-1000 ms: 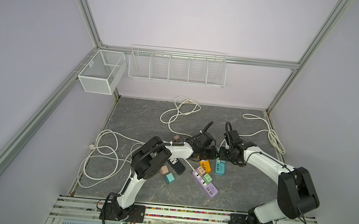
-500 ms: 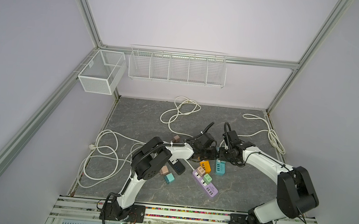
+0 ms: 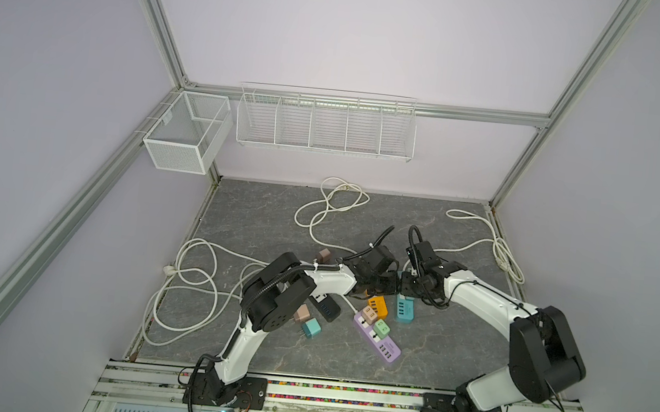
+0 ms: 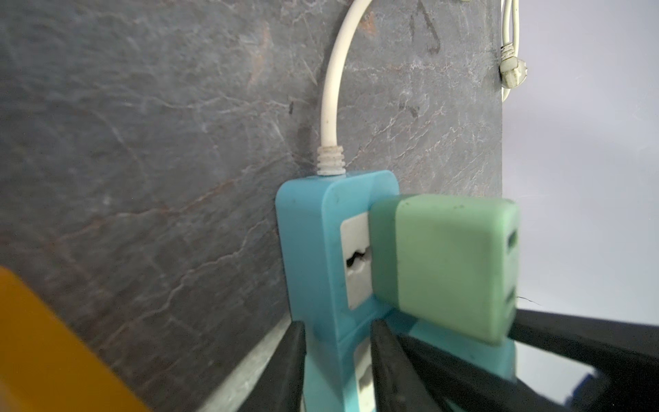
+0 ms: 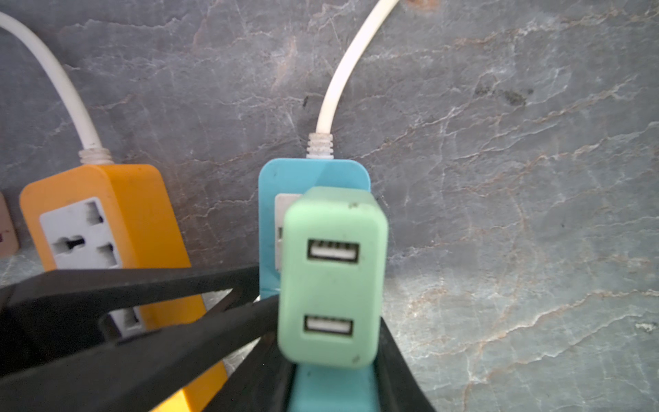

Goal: Pull the plug off the socket

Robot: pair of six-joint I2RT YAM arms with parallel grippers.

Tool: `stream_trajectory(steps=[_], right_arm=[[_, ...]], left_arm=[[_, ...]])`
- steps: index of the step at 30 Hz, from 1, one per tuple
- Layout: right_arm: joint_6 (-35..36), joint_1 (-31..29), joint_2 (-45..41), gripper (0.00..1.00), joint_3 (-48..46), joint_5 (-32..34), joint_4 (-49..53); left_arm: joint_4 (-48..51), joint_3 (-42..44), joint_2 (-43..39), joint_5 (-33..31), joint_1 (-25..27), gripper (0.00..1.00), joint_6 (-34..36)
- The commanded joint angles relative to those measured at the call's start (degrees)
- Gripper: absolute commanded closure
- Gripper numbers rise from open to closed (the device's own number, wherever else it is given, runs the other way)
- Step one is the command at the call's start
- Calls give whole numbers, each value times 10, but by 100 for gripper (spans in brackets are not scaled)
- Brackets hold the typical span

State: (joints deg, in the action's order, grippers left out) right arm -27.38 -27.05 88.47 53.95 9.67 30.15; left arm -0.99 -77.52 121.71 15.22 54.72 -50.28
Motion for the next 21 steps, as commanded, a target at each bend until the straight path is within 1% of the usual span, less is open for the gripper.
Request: stream_trajectory(steps=[1,9,12,16,21], right_arm=[[5,4,-19,76,3,-5,12],[-7,-10,-14,78,6,-15,-3],[2,-4,-19,78,11,-4,6],[1,7,-22,77,6,-12,7],[-16,-6,-23,79,5,-21,-8]], left_arm=[[56,23,6,-17,5,67,11],[59,26,6,-28,5,67,8],[58,30,3,-31,5,68,7],[54,34,5,-29,6,68,5],[59,32,7,-32,6,68,5]])
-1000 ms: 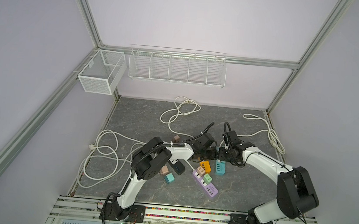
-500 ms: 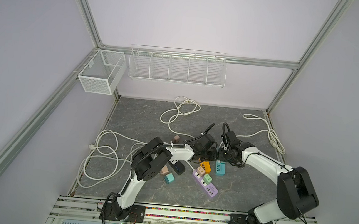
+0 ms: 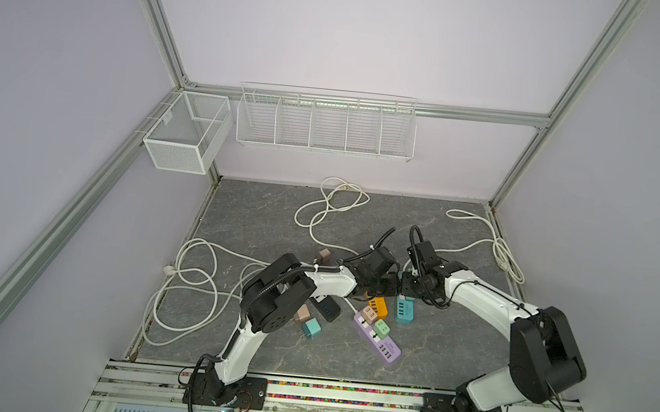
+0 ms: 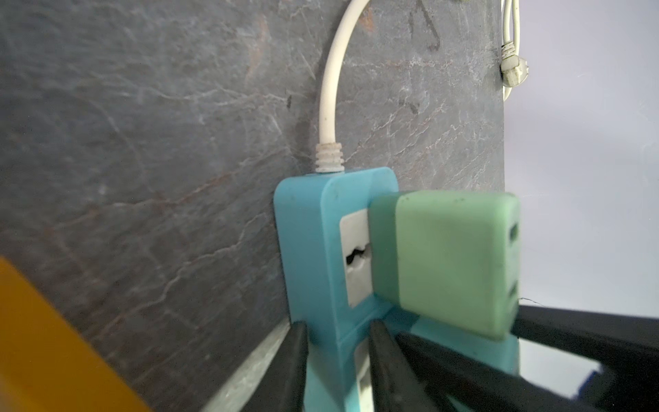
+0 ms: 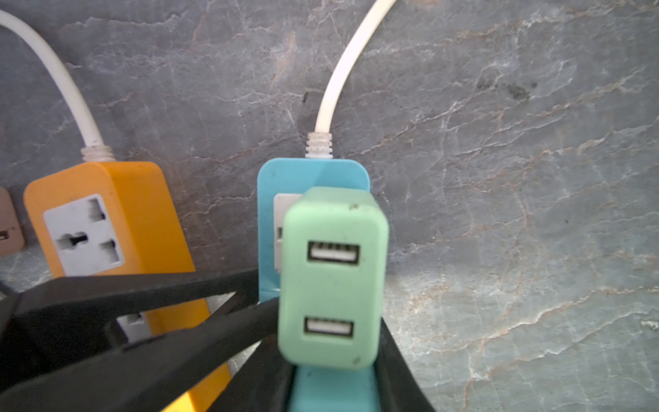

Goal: Pull the plug off the socket

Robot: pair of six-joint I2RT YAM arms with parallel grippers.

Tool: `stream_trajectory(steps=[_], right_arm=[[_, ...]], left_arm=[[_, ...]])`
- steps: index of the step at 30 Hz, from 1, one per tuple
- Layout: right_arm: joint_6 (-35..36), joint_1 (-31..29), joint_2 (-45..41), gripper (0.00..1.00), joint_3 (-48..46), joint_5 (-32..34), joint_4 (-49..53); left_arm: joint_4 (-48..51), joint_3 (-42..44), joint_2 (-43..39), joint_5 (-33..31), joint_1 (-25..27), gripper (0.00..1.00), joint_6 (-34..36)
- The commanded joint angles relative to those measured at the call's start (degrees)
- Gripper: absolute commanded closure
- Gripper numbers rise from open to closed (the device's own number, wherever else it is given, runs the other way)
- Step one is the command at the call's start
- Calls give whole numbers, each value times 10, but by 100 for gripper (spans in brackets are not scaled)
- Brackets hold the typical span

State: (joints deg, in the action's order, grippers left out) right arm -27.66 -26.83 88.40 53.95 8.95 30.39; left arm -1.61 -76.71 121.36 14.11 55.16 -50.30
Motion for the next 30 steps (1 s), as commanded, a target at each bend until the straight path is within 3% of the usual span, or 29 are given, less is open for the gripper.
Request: stream_trajectory(steps=[1,11,17,25,30], right_arm=[[-14,-12,-22,79,6,-13,-13],[-2,0,-39,79,0,14,4],[-23,-13,-32,81,-13,-31,-40],[-2,-5,-60,81,-16,13,-13],[-8,-8,-46,83,-6,-17,-19]], left_arm=[[66,24,11,-21,1,68,6],[69,24,10,-23,2,69,5],[73,22,9,-27,3,69,6],[79,22,11,-36,4,69,4],[78,17,16,-36,7,70,2]])
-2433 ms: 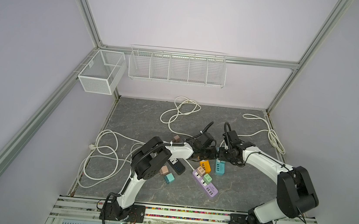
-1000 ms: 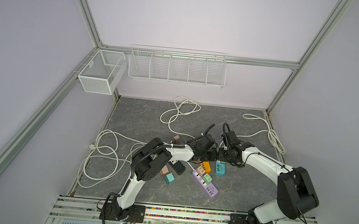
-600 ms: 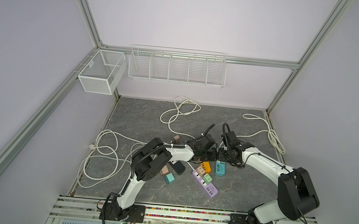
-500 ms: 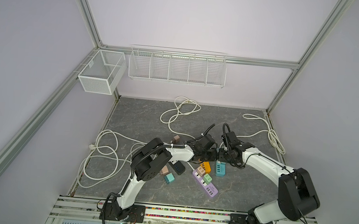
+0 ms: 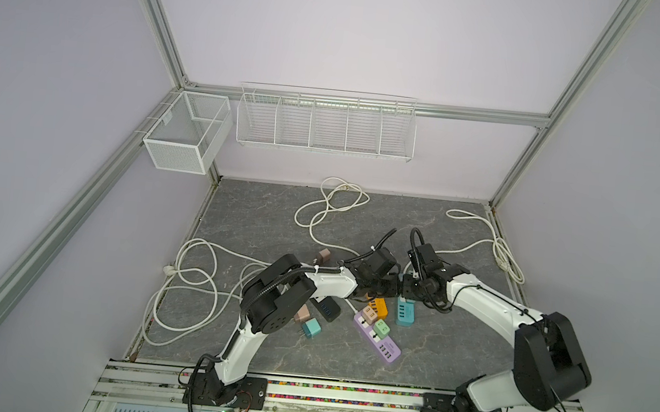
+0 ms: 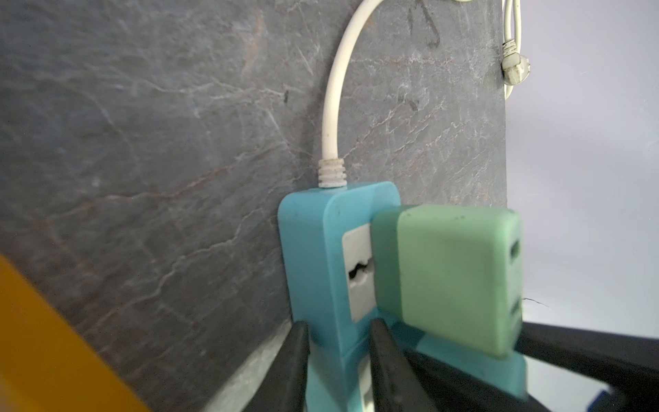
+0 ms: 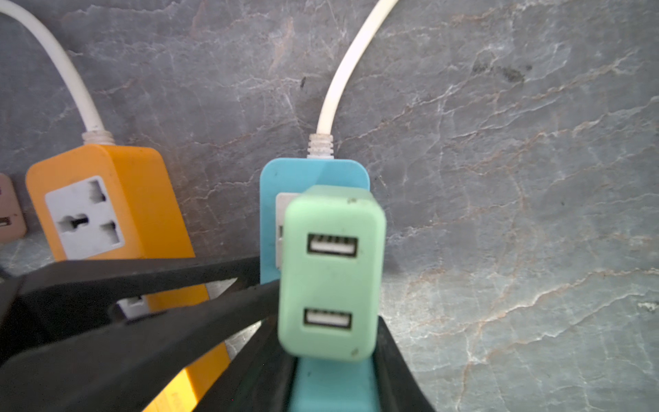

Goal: Pull the plug off the socket

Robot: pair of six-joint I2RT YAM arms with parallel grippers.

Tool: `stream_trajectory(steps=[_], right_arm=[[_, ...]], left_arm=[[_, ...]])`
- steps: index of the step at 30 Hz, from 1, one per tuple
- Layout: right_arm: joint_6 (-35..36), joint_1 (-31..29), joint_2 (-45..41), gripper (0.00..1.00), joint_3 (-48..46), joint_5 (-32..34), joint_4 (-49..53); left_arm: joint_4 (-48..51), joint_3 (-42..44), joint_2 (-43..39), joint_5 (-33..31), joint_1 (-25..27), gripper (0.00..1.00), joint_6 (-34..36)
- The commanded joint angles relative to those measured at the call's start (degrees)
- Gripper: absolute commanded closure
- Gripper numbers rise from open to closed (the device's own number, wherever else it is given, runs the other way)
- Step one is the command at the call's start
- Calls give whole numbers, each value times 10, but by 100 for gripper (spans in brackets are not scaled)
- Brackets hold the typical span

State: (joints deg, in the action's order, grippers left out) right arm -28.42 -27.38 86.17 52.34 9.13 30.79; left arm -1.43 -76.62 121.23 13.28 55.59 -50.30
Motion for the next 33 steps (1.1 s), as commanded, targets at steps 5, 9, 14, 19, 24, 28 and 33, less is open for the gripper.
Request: stream_trajectory(steps=[5,9,14,19,24,28,33], right_arm=[[0,-5,-36,84,16,-13,-20],[3,-5,-43,84,20,13,-5],[-12,-18,-30,85,16,-11,-28],[0,-24,-25,86,32,48,10],[-11,-16,-39,86,14,27,-12],[-23,-25,-25,87,15,2,-30],[-5,-14,-31,87,23,43,-2]], left_arm=[[78,12,17,-23,2,70,4],[77,13,18,-22,4,70,4],[73,12,28,-18,11,71,0],[80,26,32,-29,10,72,5],[75,40,33,-26,11,73,6],[56,52,40,-14,11,73,-8],[60,64,33,-23,11,73,-7]])
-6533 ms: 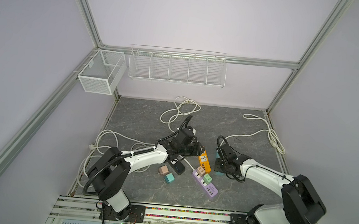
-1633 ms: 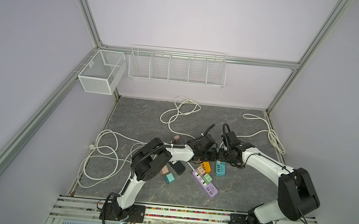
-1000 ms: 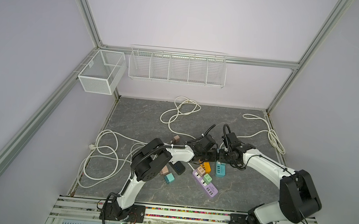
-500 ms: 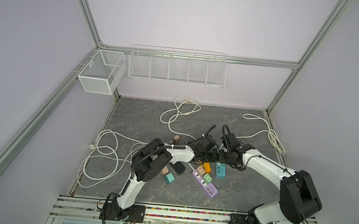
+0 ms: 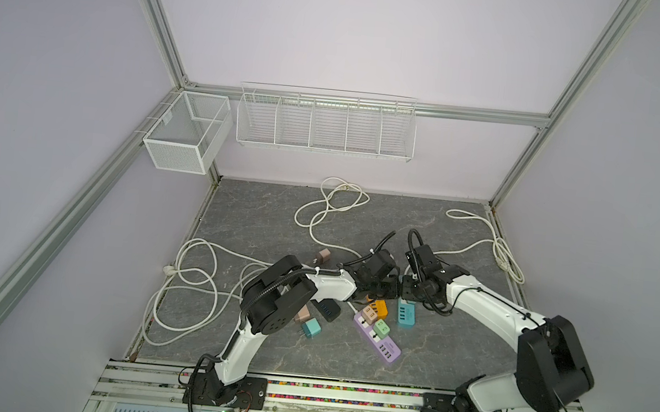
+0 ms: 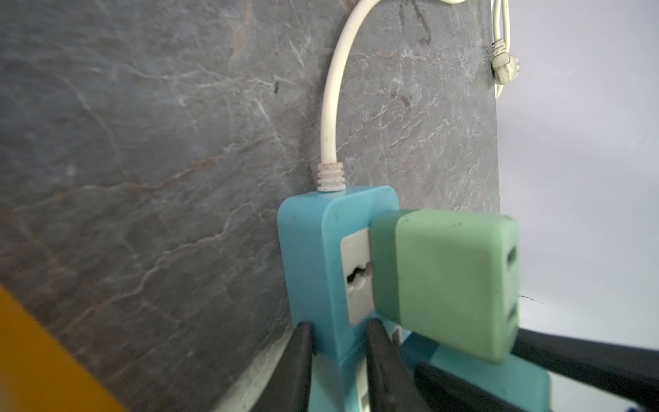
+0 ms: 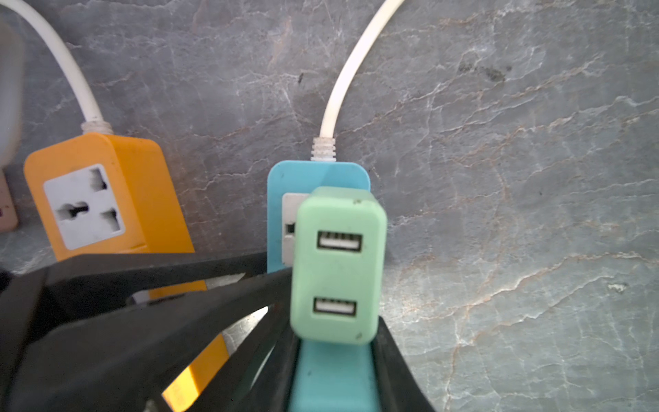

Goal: Pull the plug off the socket

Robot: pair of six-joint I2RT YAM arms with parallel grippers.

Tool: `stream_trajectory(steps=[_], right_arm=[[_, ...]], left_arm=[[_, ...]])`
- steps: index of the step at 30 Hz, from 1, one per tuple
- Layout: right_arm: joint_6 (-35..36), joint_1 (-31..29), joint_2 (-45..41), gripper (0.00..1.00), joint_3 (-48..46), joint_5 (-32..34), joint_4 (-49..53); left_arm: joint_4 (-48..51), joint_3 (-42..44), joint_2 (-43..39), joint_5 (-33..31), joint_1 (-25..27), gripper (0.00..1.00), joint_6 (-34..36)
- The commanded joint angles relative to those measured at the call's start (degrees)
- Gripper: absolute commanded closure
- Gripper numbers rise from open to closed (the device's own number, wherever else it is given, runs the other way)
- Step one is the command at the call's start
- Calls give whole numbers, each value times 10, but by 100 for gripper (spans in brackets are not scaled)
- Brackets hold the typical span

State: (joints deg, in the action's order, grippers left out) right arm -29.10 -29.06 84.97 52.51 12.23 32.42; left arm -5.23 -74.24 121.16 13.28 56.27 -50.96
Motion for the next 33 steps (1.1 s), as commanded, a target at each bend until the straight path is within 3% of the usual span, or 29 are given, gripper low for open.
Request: stream_trajectory(steps=[1,7,18,27,33], right_arm=[[4,5,-22,87,22,9,-17],[-3,3,-57,87,6,-25,-21],[13,17,-152,84,7,-13,36],[3,63,-221,82,-4,-97,26],[-12,68,-215,82,-3,-149,-22]], left_arm=[[97,43,29,-26,4,73,0],[105,19,28,-20,4,73,8],[111,-21,7,-22,4,73,16],[102,-56,-30,-27,4,73,13],[108,-22,-86,-50,-17,73,24]])
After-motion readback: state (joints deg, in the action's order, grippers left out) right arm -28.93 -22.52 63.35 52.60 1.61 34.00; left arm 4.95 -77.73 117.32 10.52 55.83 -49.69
